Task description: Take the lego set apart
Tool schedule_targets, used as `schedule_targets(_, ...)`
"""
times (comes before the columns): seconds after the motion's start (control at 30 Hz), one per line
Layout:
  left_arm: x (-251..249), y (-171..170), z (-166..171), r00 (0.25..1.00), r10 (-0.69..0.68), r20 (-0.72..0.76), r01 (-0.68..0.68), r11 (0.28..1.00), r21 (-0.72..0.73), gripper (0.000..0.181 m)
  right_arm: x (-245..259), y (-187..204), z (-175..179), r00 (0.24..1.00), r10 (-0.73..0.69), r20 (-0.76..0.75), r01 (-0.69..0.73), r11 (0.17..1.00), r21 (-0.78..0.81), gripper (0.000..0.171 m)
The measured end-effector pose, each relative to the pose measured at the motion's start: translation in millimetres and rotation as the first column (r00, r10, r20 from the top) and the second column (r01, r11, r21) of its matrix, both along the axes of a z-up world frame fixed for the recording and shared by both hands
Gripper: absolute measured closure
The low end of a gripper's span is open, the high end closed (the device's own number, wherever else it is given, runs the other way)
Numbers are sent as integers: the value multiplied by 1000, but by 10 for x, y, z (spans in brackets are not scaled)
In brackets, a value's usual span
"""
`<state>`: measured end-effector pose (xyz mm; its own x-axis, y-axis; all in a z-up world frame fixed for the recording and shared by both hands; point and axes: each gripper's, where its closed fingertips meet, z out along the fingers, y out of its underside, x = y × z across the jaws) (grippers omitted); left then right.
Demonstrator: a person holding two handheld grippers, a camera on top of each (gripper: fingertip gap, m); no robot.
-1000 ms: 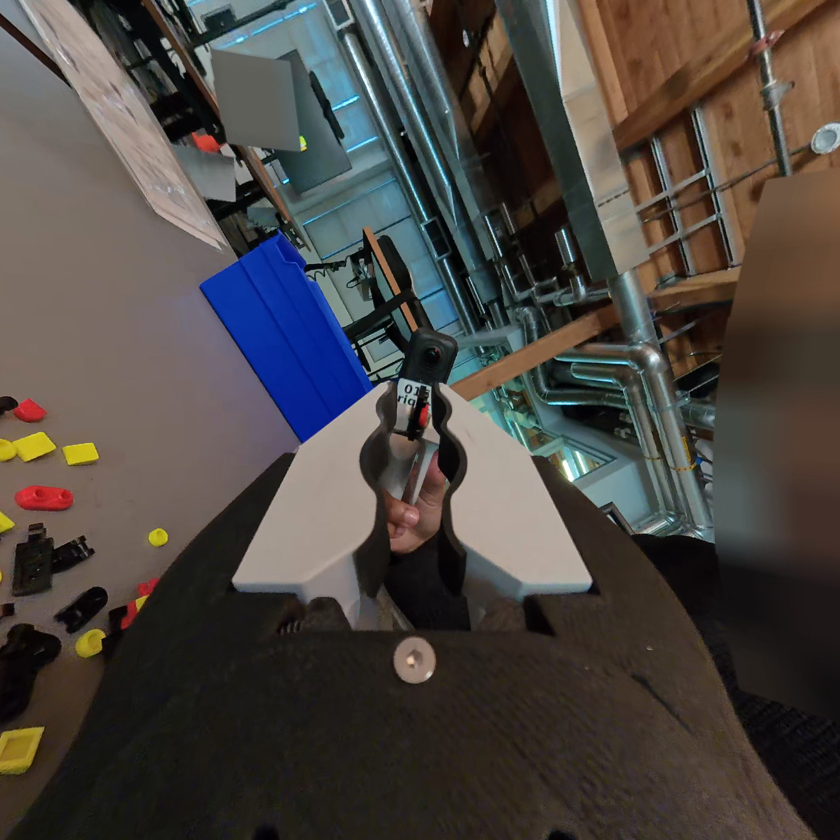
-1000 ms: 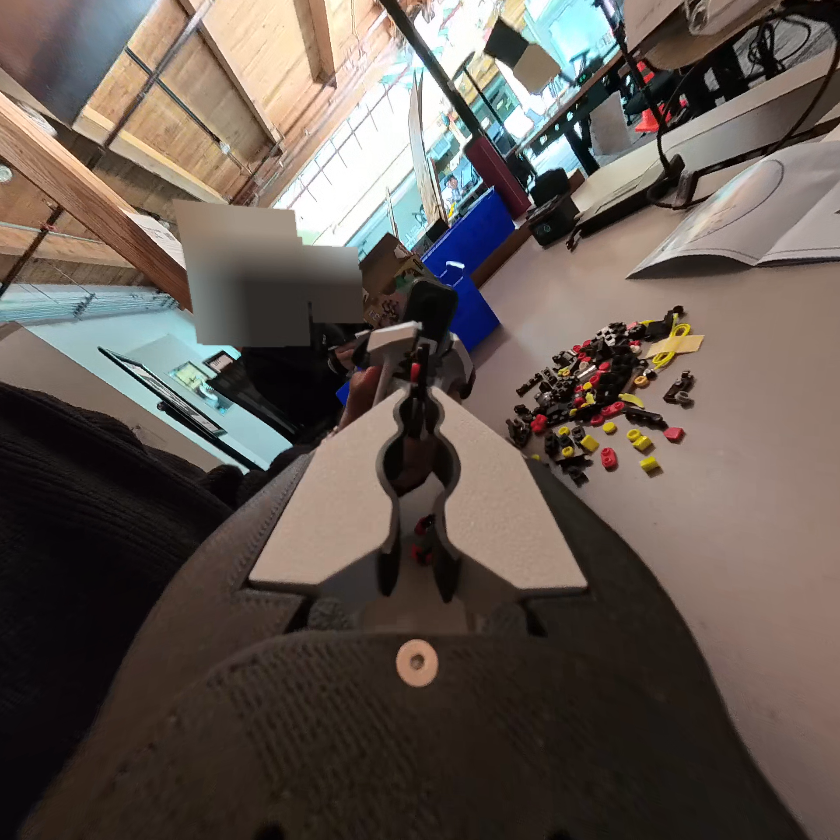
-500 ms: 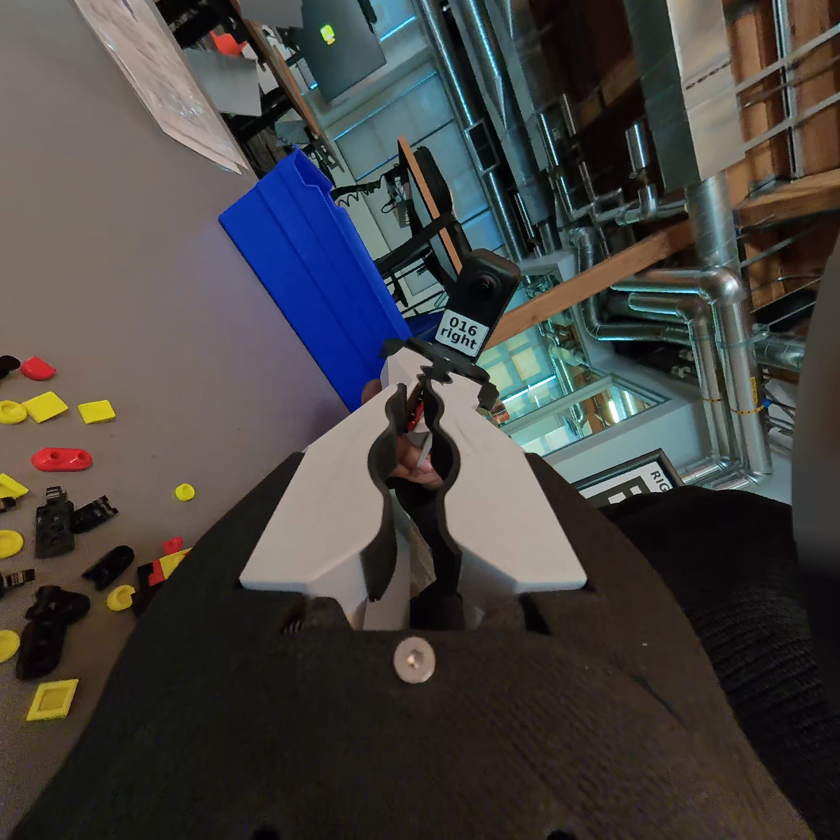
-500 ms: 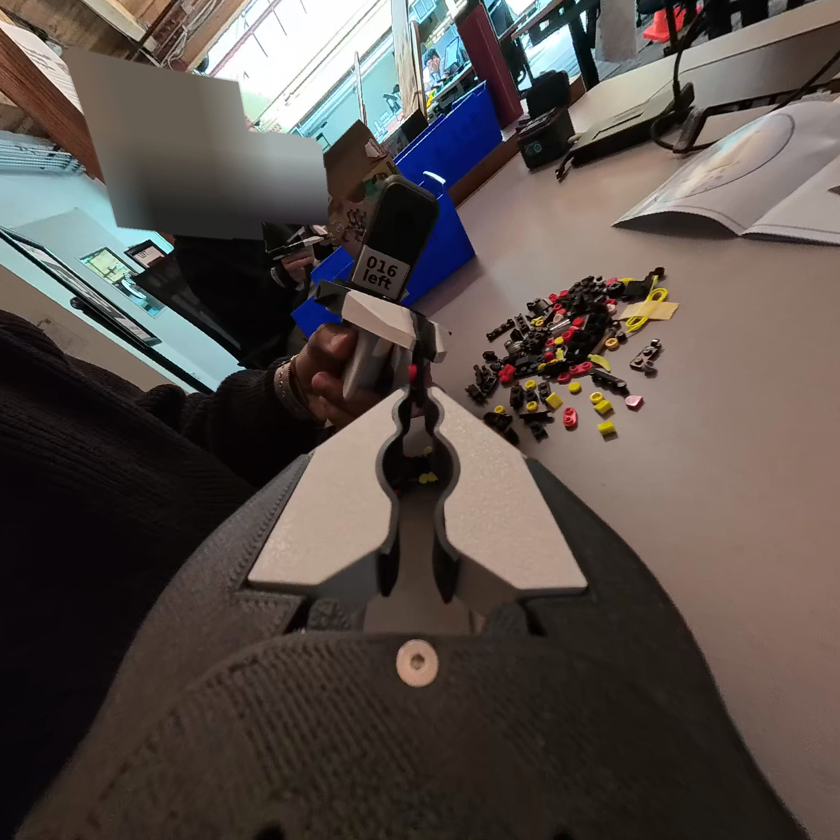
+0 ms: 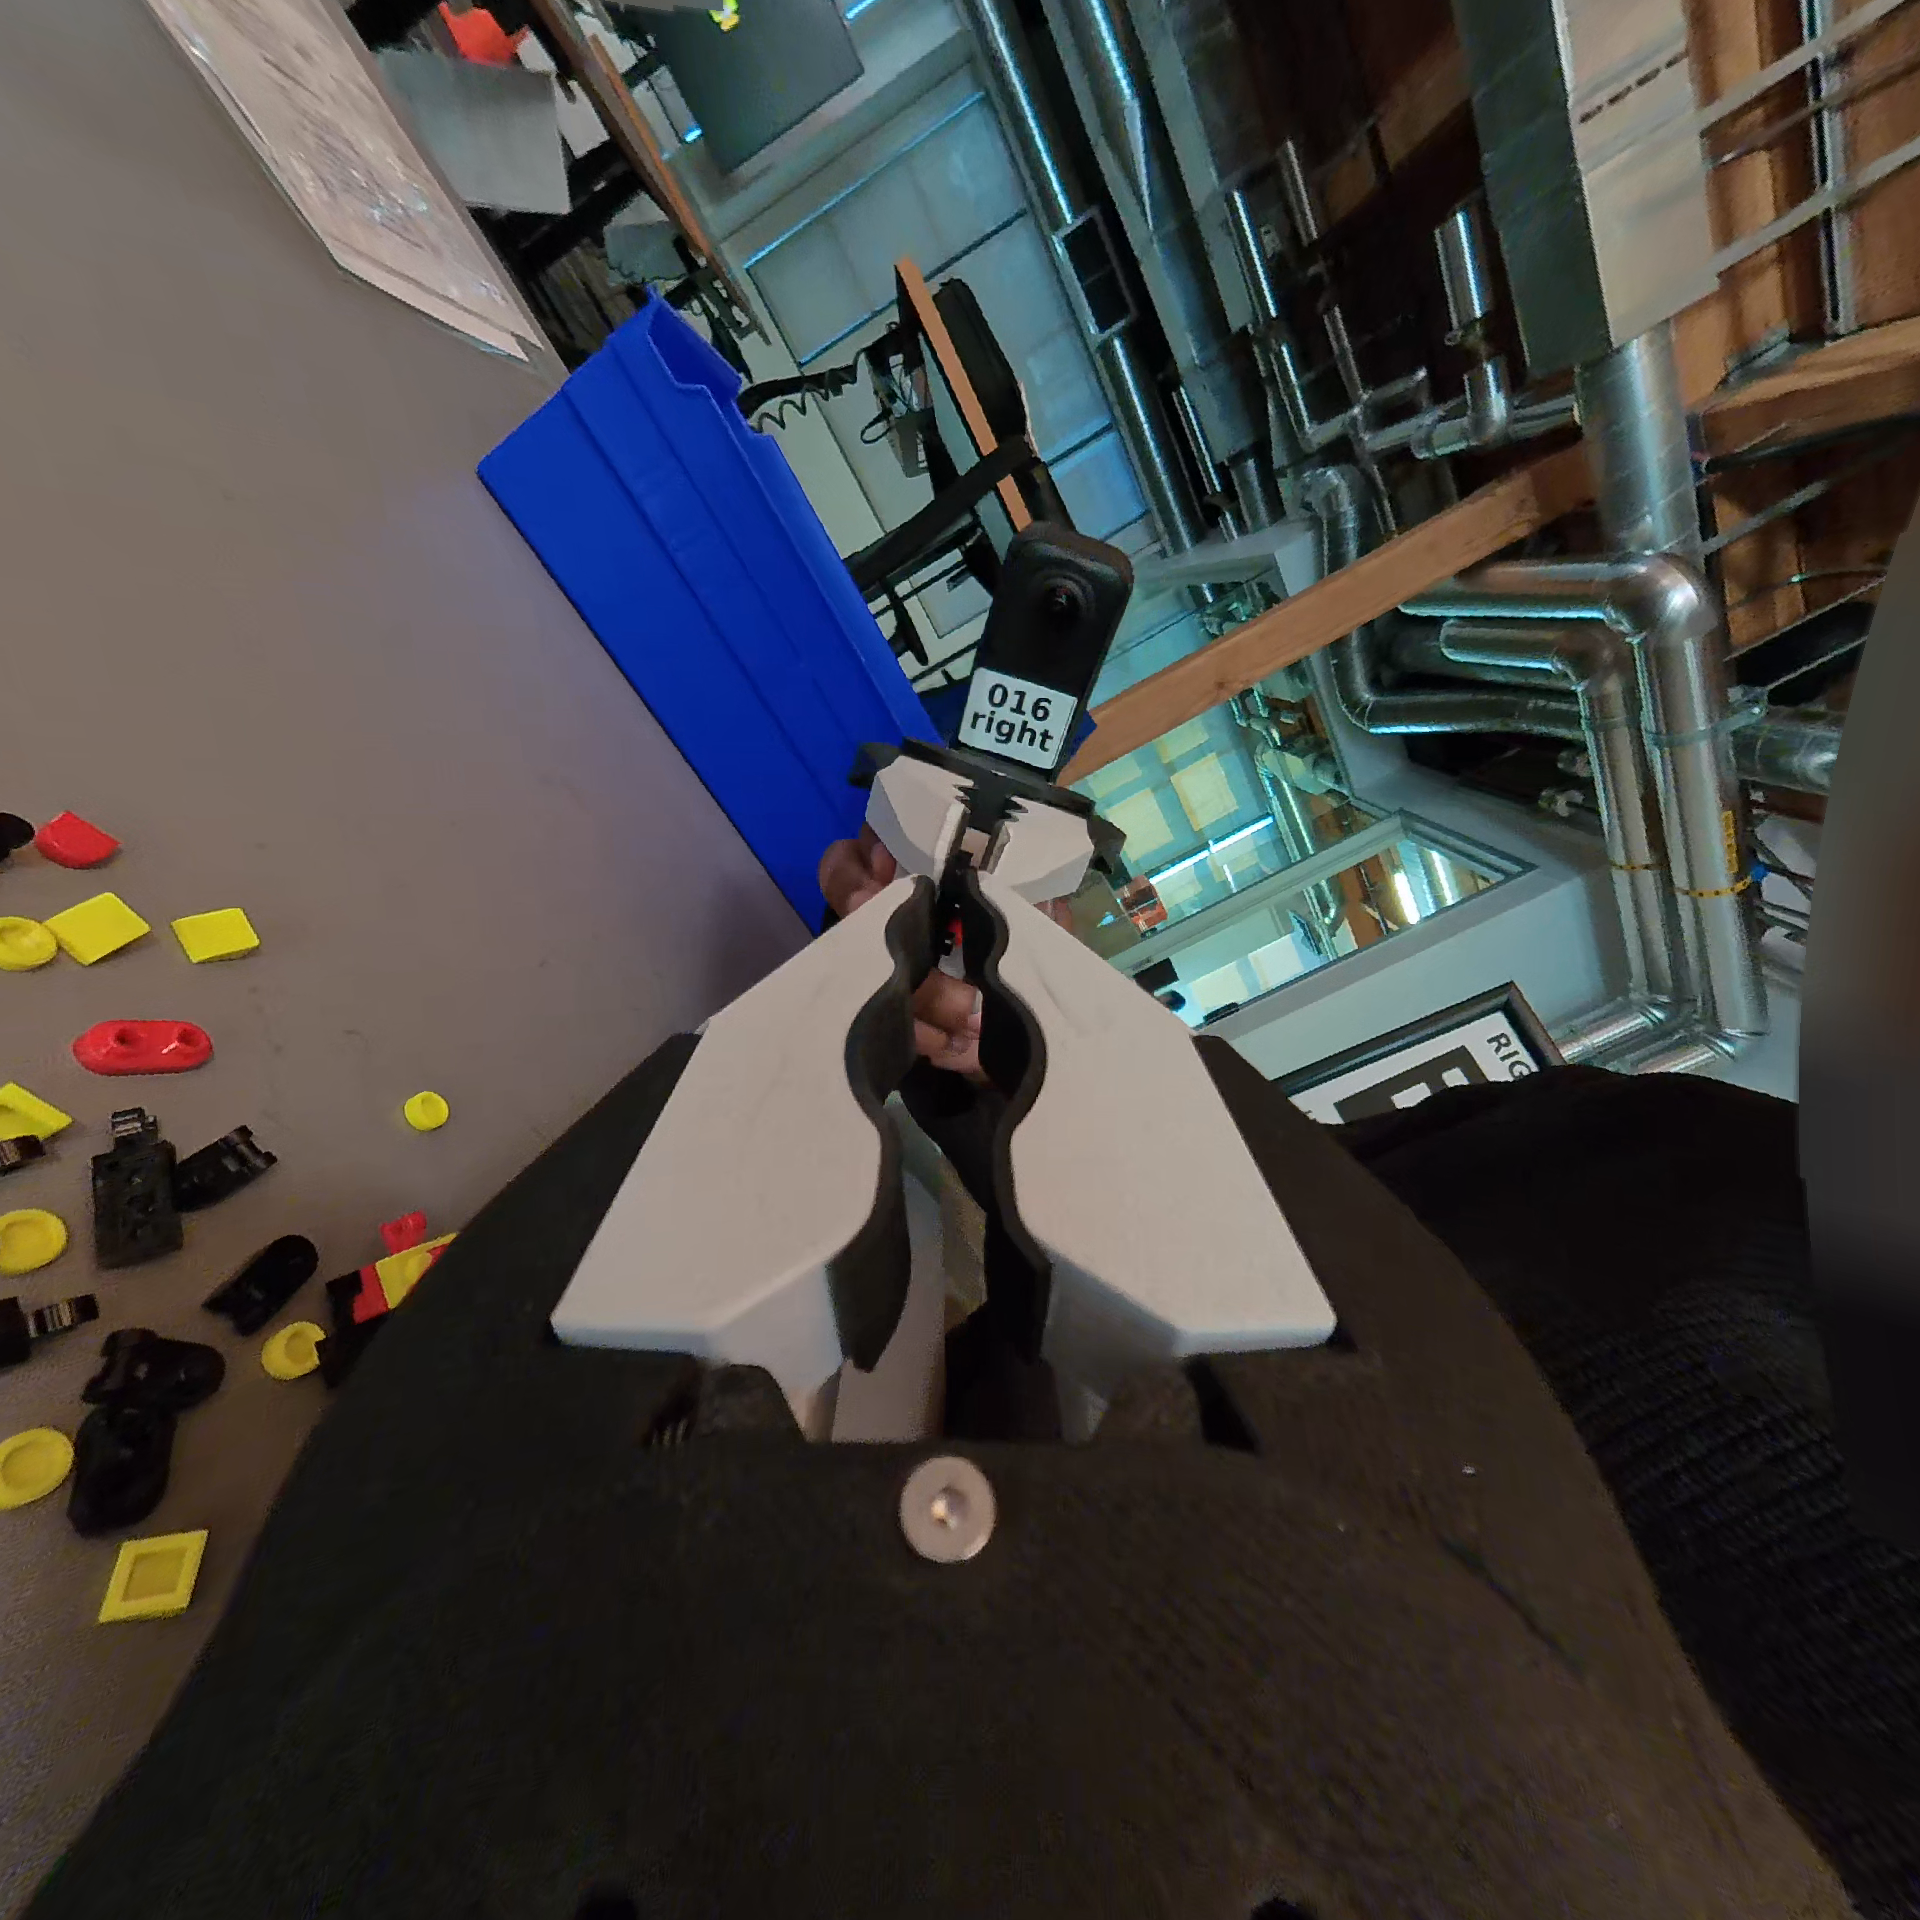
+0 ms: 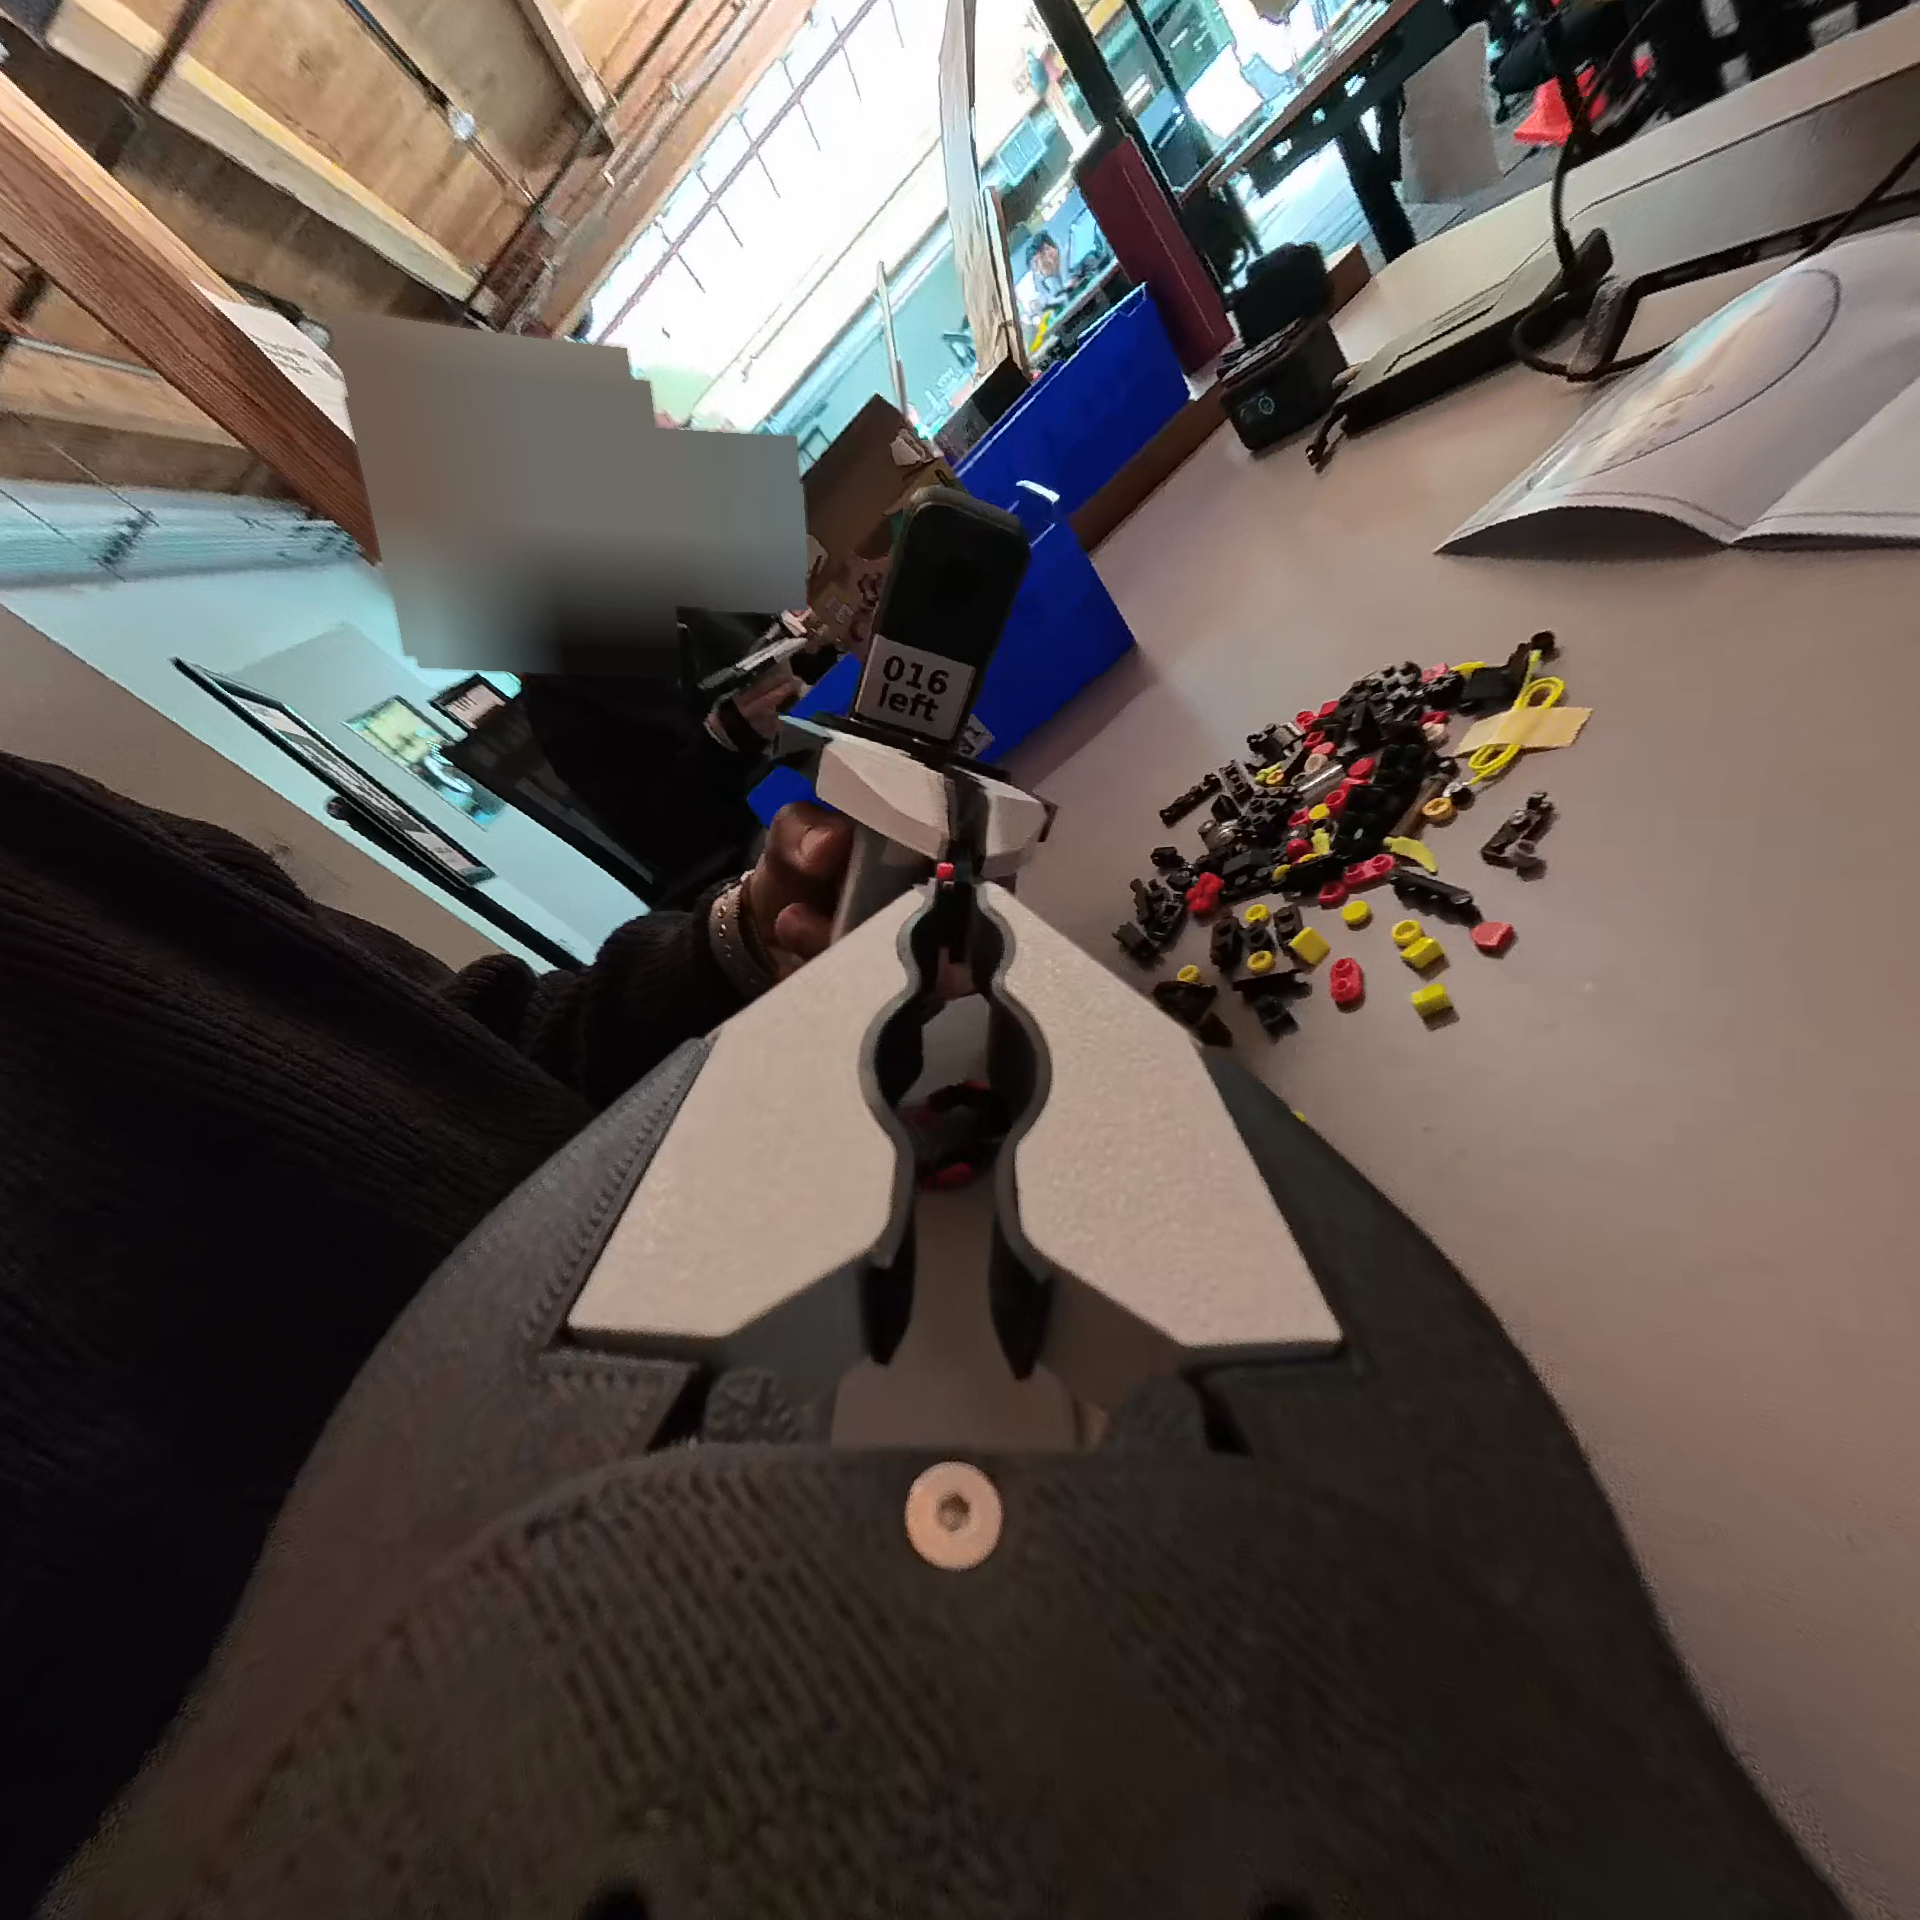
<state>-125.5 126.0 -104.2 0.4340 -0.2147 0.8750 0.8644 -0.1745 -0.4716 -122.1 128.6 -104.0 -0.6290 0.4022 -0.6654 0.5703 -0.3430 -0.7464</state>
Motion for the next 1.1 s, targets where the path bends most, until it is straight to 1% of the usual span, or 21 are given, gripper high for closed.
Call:
schedule_targets(0.27, -29, 2, -6, 1000, 23, -1, -23, 1000, -5, 167, 0, -3, 35, 1000, -7, -6, 7, 1000, -21, 168)
schedule_targets(0.4, -34, -17, 60, 1000, 20, 22, -21, 999, 34, 161, -20, 18, 69, 999, -32, -16, 31, 999, -45, 168)
schedule_targets(0.5, 6, 1, 37, 1000, 4, 11, -5, 1000, 21, 166, -7, 8, 111, 999, -26, -26, 24, 998, -63, 168)
schedule_targets(0.6, 43, 0, 70, 1000, -13, 18, 12, 999, 43, 178, -6, -4, 92, 1000, -21, -15, 20, 998, -66, 168)
schedule_targets(0.7, 61, -5, 78, 999, -32, 25, 31, 998, 45, 181, -15, 16, 97, 999, -30, -24, 28, 997, -67, 166)
schedule_targets(0.73, 47, -2, 65, 999, -25, 32, 24, 999, 39, 181, -33, 47, 101, 997, -59, -54, 57, 998, -37, 163)
schedule_targets(0.8, 43, -3, 44, 997, -35, 63, 33, 999, 34, 181, -50, 105, 132, 981, -108, -162, 120, 991, 66, 142)
schedule_targets(0.87, 50, 3, 22, 995, -47, 91, 45, 999, 25, 180, 9, 71, 142, 953, -67, -297, 139, 963, 230, 134)
schedule_targets(0.97, 88, 20, -52, 992, -67, 104, 69, 998, -14, 180, 90, -1, 67, 886, 37, -463, 213, 853, 476, 132)
schedule_targets(1.03, 127, 21, -83, 991, -88, 96, 92, 995, -33, 180, 125, -20, 29, 848, 92, -522, 260, 787, 560, 136)
schedule_targets(1.1, 170, 18, -103, 991, -111, 79, 115, 992, -50, 180, 148, -21, -35, 844, 136, -519, 258, 745, 615, 136)
